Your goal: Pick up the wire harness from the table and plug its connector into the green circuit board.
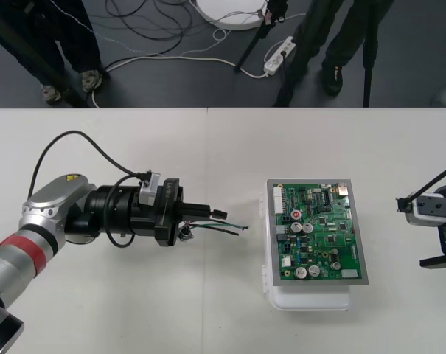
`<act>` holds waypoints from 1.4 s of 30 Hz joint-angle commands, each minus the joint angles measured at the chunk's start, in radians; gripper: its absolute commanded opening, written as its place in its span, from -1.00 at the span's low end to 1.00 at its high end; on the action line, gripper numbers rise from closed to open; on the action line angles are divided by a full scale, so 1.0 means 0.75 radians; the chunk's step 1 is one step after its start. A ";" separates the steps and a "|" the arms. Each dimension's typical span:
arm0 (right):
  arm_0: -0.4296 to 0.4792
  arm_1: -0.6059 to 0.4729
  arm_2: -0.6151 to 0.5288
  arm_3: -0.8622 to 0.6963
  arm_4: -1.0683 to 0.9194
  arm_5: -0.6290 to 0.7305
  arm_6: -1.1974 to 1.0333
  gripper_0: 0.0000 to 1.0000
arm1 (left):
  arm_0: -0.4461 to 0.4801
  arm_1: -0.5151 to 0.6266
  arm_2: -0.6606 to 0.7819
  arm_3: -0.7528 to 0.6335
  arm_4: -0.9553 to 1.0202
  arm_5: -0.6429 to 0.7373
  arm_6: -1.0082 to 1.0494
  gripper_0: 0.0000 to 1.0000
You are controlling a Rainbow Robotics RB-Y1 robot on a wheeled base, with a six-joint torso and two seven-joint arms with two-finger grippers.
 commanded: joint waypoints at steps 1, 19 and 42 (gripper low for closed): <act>-0.064 -0.055 0.095 -0.090 0.085 -0.009 -0.119 1.00 | 0.008 -0.080 -0.063 0.067 0.025 -0.072 -0.236 -1.00; -0.221 -0.055 0.442 -0.127 0.382 -0.009 -0.211 1.00 | -0.022 -0.264 -0.174 0.218 0.115 -0.072 -0.479 -1.00; -0.256 0.037 0.590 -0.162 0.580 -0.009 -0.238 1.00 | -0.020 -0.307 -0.172 0.218 0.174 -0.072 -0.551 -1.00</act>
